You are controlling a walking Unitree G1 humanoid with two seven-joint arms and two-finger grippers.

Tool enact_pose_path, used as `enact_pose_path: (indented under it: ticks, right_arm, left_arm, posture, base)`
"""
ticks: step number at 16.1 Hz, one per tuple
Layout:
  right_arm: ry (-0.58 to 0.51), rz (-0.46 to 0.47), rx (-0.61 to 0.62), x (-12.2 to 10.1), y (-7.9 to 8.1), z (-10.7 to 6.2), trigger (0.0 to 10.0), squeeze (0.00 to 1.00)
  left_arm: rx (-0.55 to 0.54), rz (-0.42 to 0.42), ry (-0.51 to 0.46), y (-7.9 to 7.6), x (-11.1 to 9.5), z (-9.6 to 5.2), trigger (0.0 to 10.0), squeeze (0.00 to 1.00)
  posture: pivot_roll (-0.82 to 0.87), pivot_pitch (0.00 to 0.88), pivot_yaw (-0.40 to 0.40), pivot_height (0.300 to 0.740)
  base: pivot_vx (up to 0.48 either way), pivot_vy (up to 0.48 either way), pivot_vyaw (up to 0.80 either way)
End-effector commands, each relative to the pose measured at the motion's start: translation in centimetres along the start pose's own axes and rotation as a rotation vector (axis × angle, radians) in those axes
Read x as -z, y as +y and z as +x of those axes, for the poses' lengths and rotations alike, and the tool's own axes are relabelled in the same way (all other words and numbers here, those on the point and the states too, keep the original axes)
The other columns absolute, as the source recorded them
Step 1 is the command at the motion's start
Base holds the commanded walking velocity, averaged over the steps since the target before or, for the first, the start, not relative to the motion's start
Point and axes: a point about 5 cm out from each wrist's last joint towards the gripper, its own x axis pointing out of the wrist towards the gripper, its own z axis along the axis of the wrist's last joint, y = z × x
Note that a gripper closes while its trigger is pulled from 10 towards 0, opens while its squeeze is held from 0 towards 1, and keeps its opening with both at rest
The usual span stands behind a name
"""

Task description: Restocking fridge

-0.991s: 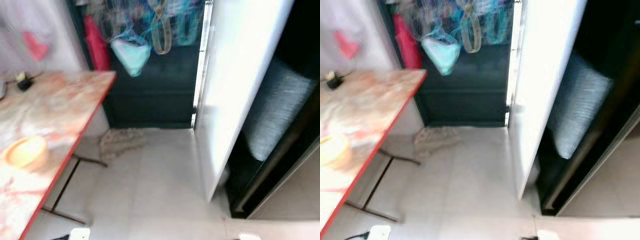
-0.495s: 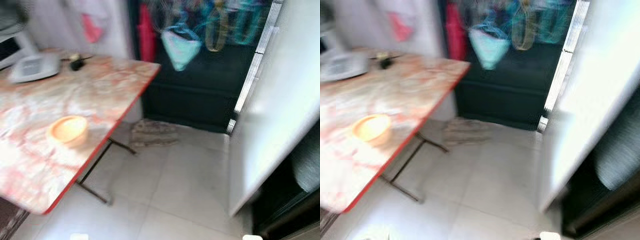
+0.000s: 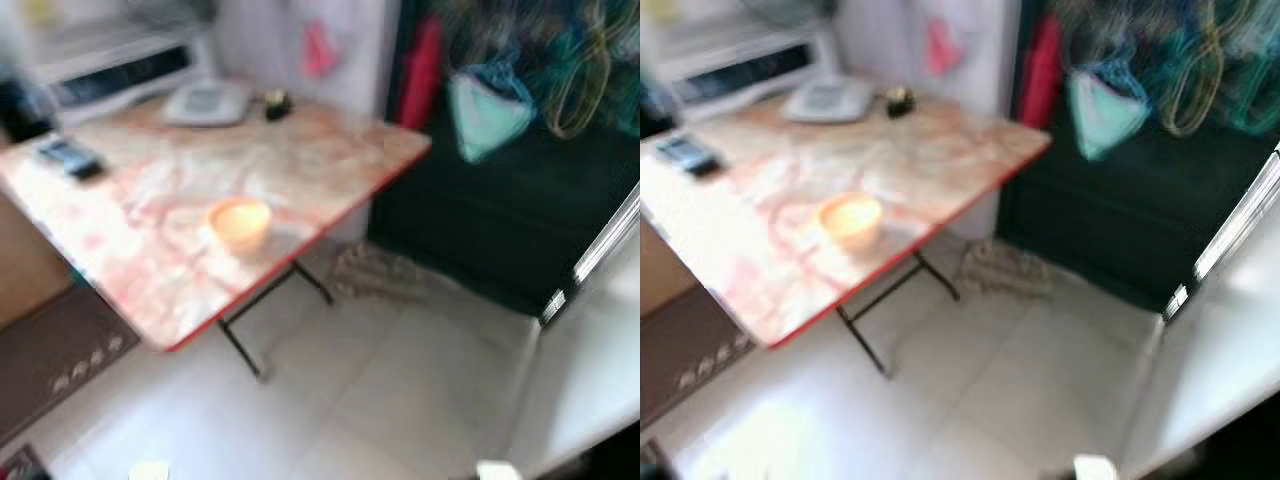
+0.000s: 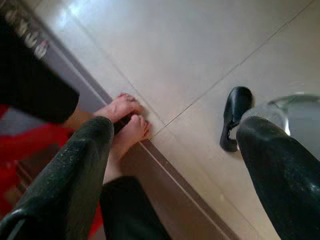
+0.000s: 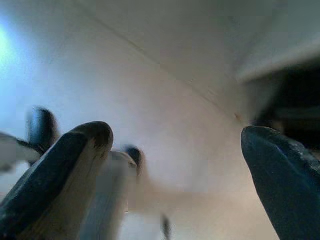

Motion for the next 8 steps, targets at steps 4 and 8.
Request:
enact_pose_path:
  ticks: [4, 8]
  right_arm:
    - [0.025, -0.008, 0.016, 0.7, -0.9, -0.2, 10.0, 0.0]
    - [0.022, 0.012, 0.014, 0.7, -0.8, -0.2, 10.0, 0.0]
  left_arm:
    - [-0.019, -0.036, -0.084, 0.1, -2.0, 0.2, 10.0, 0.0]
    - [-0.088, -0.065, -0.259, 1.5, -4.8, 0.0, 10.0, 0.0]
  posture:
    - [0.04, 0.002, -0.019, 0.74]
    - [0.05, 0.006, -0.019, 0.74]
  base:
    - [0.0, 0.0, 0.8]
    - [0.0, 0.0, 0.52]
